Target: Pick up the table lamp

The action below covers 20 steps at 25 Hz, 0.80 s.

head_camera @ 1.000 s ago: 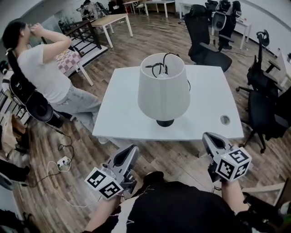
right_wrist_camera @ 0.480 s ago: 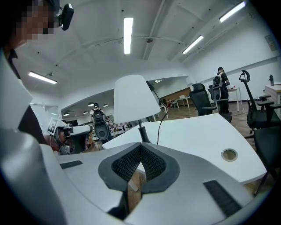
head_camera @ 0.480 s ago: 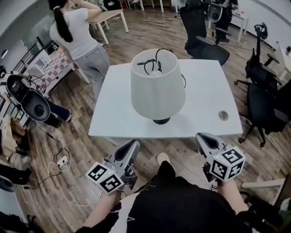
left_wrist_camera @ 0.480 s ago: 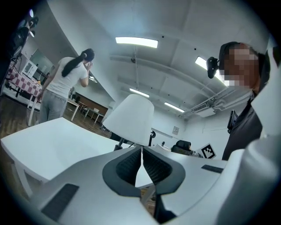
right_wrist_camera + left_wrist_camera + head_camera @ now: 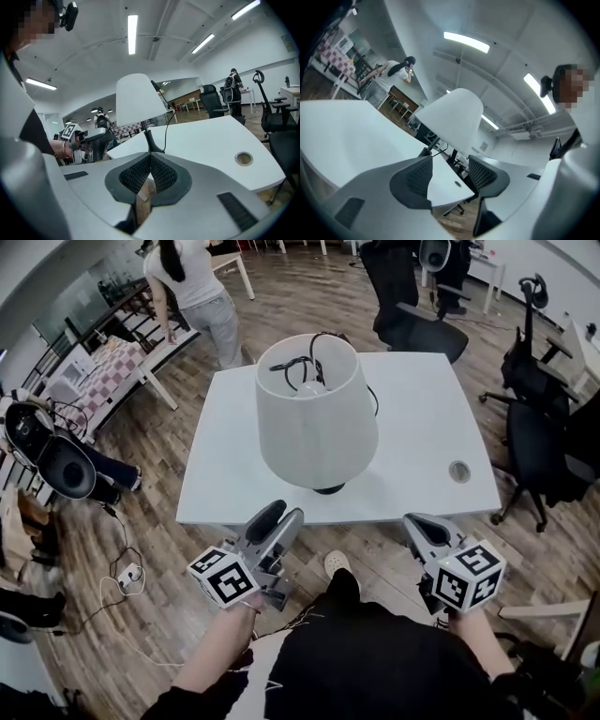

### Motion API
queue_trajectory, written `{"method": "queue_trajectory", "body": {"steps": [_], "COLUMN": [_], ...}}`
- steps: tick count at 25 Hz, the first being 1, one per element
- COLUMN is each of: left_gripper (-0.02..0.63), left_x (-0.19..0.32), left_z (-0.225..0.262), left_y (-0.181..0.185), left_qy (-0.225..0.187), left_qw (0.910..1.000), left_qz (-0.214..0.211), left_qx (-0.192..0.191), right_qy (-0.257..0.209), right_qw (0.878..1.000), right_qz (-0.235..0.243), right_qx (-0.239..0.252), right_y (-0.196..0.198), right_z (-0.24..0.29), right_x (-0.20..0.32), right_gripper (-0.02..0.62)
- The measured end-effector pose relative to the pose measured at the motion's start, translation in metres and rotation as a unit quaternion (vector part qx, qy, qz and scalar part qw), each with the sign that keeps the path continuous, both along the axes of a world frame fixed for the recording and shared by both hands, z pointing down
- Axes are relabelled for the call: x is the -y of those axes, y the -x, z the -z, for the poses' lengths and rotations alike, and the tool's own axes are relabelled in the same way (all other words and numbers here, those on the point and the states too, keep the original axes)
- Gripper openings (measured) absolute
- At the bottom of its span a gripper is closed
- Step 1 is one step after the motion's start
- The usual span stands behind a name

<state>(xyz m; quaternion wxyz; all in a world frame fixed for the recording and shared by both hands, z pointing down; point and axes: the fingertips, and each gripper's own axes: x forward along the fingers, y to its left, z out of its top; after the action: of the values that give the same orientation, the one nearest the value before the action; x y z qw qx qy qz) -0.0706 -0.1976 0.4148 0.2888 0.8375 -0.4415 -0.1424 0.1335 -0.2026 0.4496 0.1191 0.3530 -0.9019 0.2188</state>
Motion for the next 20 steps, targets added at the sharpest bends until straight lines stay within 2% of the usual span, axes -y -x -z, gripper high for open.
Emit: {"method": "queue_trajectory", "body": {"steps": [2,3,5,7,9,13,15,17,20], "left_gripper": [0.236,0.236,0.236,0.236,0.228,0.195,0.175,0.127,0.127], "left_x": [0.013,0.019,0.027,0.033,0.037,0.043,0.045,0.047,0.049], "left_z": [0.0,0.002,0.011,0.021,0.027,0.034,0.035,0.033,0.033], "left_y": [0.004,0.007,0.012,0.015,0.012,0.003,0.003,0.004,0.002], "left_qy": [0.006,0.005,-0.009,-0.027,-0.035,-0.043,-0.043,-0.043,-0.046], "left_qw": [0.9968,0.9923,0.9787,0.9654,0.959,0.9647,0.9601,0.9556,0.9497], "left_qz": [-0.001,-0.001,-0.007,-0.018,-0.026,-0.034,-0.035,-0.031,-0.033], "left_qx": [-0.08,-0.124,-0.205,-0.259,-0.28,-0.258,-0.274,-0.29,-0.308], "right_qy": [0.0,0.0,0.0,0.002,0.006,0.016,0.023,0.025,0.026], "right_qw": [1.0,1.0,1.0,1.0,1.0,1.0,0.999,0.999,0.999], "right_qz": [0.0,-0.001,-0.006,-0.008,-0.01,-0.015,-0.019,-0.021,-0.017], "right_qx": [-0.002,-0.003,-0.006,-0.009,-0.012,-0.001,0.015,0.017,0.008], "right_y": [-0.003,-0.004,-0.004,-0.003,-0.004,-0.004,-0.004,-0.003,-0.006], "right_z": [-0.003,-0.004,-0.005,-0.007,-0.009,-0.007,-0.007,-0.007,-0.013], "right_x": [0.004,0.006,0.009,0.011,0.012,0.016,0.019,0.02,0.021], "right_gripper": [0.015,0.015,0.015,0.015,0.015,0.015,0.015,0.015,0.015]}}
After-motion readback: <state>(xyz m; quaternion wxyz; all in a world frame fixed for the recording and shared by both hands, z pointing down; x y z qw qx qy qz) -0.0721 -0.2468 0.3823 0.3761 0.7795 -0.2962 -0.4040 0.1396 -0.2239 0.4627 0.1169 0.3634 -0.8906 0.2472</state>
